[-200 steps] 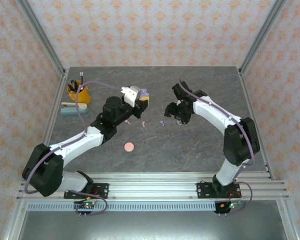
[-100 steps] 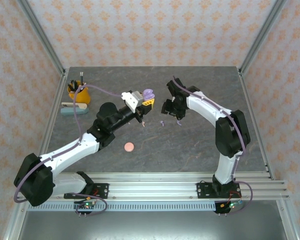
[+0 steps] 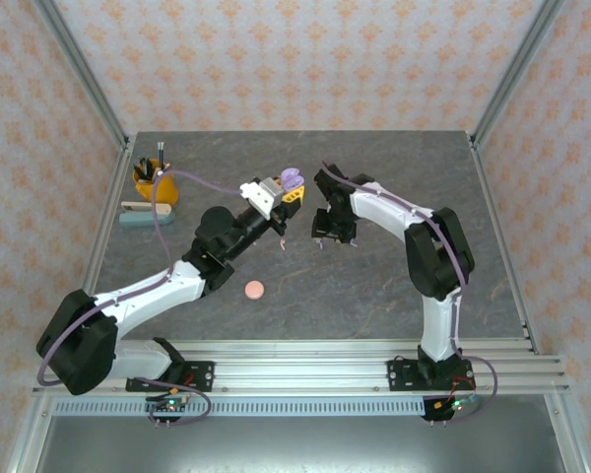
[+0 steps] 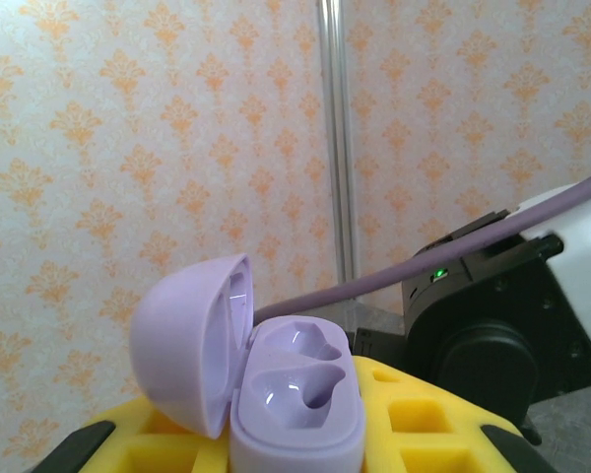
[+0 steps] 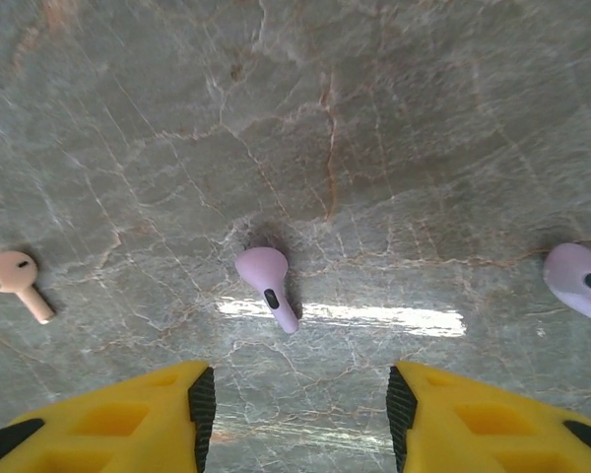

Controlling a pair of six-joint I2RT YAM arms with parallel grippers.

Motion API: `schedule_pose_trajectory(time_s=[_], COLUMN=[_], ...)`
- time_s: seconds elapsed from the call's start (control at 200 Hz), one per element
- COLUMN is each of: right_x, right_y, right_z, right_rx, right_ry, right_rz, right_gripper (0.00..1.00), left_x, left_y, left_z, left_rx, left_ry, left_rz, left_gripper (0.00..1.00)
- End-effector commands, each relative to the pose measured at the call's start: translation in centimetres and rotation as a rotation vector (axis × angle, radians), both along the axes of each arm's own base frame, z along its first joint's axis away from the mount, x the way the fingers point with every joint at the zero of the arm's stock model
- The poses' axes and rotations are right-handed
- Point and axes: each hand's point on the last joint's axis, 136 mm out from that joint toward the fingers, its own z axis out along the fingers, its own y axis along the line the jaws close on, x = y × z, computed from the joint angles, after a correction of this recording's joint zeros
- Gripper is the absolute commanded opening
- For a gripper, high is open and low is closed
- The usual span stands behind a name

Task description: Insert wireless bluetooth earbuds into charging case

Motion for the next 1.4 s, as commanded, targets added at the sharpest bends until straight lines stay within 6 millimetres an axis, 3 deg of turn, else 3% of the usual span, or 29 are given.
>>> schedule_pose_trajectory(time_s=[0.0,0.275,1.391], right_x=[-0.2,0.3,1.1], right_y=[0.2,0.5,0.5], right_z=[-0.3,-1.5,-3.8], right_rx=[-0.035,-0.080,-0.186], right_ry=[0.014,0.025,0.048], right_rz=[0.060,0.106,0.124], right_gripper=[0.51,0.49,0.39], left_x=[0.1,0.7,0.9], left_y=[0.8,2.5,2.9], left_z=[1.6,1.9,1.6], left_rx=[-0.073,-0.151,-0.157], left_ry=[-0.042,-0.032,-0.004], left_rz=[0.023,0.034,0.031], left_gripper=[0.00,0.00,0.00])
